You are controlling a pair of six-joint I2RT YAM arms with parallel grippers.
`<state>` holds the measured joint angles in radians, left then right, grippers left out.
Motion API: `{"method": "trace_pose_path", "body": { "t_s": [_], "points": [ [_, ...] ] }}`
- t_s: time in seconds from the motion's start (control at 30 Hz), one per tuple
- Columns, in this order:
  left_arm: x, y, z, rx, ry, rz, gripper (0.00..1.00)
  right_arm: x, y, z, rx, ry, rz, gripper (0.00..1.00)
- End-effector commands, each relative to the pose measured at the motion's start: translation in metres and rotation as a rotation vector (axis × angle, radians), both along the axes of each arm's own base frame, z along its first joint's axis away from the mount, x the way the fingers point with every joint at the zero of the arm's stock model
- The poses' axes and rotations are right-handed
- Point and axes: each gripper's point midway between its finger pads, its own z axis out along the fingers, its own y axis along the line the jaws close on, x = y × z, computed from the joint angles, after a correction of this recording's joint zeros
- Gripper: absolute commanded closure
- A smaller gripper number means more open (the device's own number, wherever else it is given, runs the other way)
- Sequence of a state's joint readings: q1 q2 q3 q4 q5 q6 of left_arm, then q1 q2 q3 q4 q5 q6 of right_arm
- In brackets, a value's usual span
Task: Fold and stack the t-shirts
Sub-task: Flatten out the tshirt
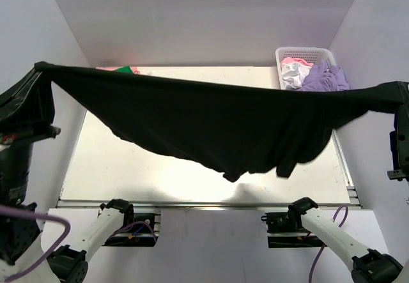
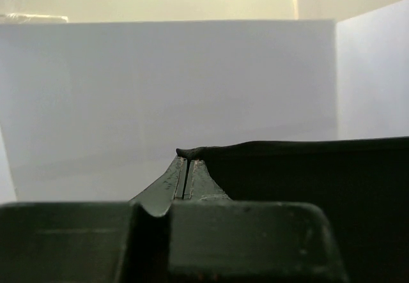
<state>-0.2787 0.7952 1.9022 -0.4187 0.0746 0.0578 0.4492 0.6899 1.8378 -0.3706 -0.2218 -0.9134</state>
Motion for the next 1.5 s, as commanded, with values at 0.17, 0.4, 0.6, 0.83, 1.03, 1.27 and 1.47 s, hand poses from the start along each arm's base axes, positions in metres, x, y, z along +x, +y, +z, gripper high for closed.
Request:
{"method": "trace_pose_path", "body": {
  "t_s": [0.17, 0.4, 0.6, 0.83, 1.03, 1.27, 1.47],
  "points": [
    [-0.024, 0.003, 0.007, -0.042, -0.009, -0.042, 1.0, -0.028, -0.01, 0.013, 0.05, -0.065, 0.025, 1.0],
    [0.011, -0.015, -0.006, -0.022, 0.054, -0.086, 1.0, 0.023, -0.004, 0.008, 0.096, -0.04, -0.047, 1.0],
    [0.109, -0.028, -0.071, -0.062, 0.264, -0.033, 1.0, 0.149, 0.019, -0.05, 0.099, 0.128, -0.224, 1.0],
    [0.239, -0.019, -0.219, -0.158, 0.586, 0.191, 1.0, 0.285, 0.06, -0.166, 0.026, 0.357, -0.335, 1.0],
    [0.322, -0.019, -0.345, -0.129, 0.845, 0.36, 1.0, 0.382, 0.092, -0.309, -0.096, 0.608, -0.38, 1.0],
    [0.405, -0.029, -0.473, -0.02, 1.105, 0.453, 1.0, 0.467, 0.106, -0.442, -0.201, 0.882, -0.437, 1.0],
    [0.46, -0.021, -0.52, -0.023, 1.18, 0.47, 1.0, 0.521, 0.104, -0.496, -0.186, 0.98, -0.482, 1.0]
  ]
}}
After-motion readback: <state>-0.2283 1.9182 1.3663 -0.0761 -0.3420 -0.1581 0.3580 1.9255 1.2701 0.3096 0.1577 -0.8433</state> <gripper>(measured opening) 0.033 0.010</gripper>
